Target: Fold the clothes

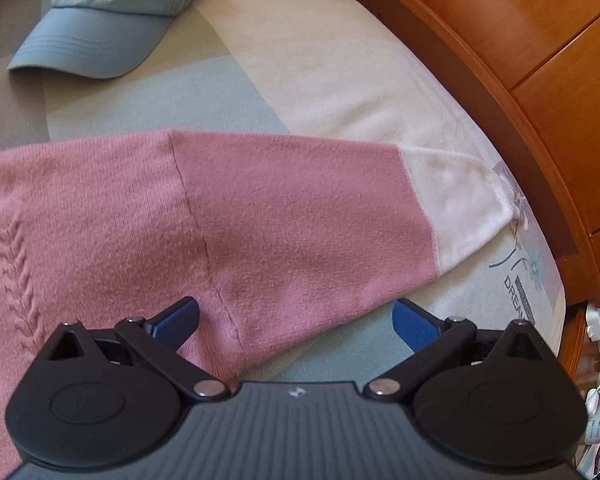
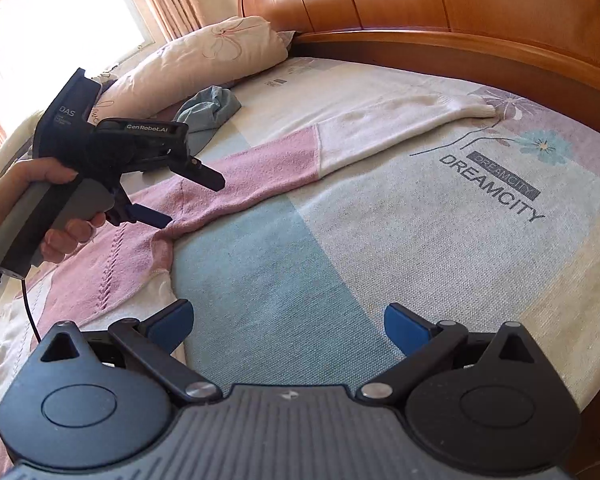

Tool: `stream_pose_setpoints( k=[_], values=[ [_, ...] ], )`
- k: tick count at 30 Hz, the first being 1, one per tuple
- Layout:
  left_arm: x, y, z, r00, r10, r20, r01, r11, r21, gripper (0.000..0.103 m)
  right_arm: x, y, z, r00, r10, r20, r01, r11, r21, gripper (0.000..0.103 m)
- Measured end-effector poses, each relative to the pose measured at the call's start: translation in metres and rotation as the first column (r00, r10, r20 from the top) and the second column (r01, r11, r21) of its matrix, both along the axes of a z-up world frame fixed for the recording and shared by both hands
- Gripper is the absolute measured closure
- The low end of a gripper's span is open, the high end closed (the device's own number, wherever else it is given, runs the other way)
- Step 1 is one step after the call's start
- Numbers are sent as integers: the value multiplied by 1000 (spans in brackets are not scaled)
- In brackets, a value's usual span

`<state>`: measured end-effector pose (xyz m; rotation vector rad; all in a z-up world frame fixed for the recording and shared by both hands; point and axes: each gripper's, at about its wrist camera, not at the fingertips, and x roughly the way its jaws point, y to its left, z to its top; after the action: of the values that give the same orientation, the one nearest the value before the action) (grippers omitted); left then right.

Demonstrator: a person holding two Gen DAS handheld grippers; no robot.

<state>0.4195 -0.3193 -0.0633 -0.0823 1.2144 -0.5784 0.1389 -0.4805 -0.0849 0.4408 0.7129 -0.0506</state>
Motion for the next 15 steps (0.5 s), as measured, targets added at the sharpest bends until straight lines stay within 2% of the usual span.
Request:
stream_pose_setpoints(
  k=[2,5,8,11,14,15],
  values=[
    [14,3,4,999,44,26,-43,999,-17,1,0,-1,-1,1000,-11,-1,11,1000,6,0],
    [35,2,-5,996,94,-7,-94,995,-35,1,2,-2,-3,1000,-17,-6,17,1000,14,0],
    [51,-3,-20,991,135,-4,-135,990,-26,1,3,1,-3,1000,-13,-13,12,1000,-10,0],
    [62,-3,-22,978,205,-30,-206,978,-45,1,4,2,-5,1000,-9,-15,9,1000,-27,0],
    [65,-3,-16,980,188,-69,-191,981,-35,1,4,-1,-6,1000,-13,-19,12,1000,-24,0],
    [63,-2,-12,983,173,-59,-176,984,-38,1,4,-2,-6,1000,-16,-18,16,1000,-22,0]
  ],
)
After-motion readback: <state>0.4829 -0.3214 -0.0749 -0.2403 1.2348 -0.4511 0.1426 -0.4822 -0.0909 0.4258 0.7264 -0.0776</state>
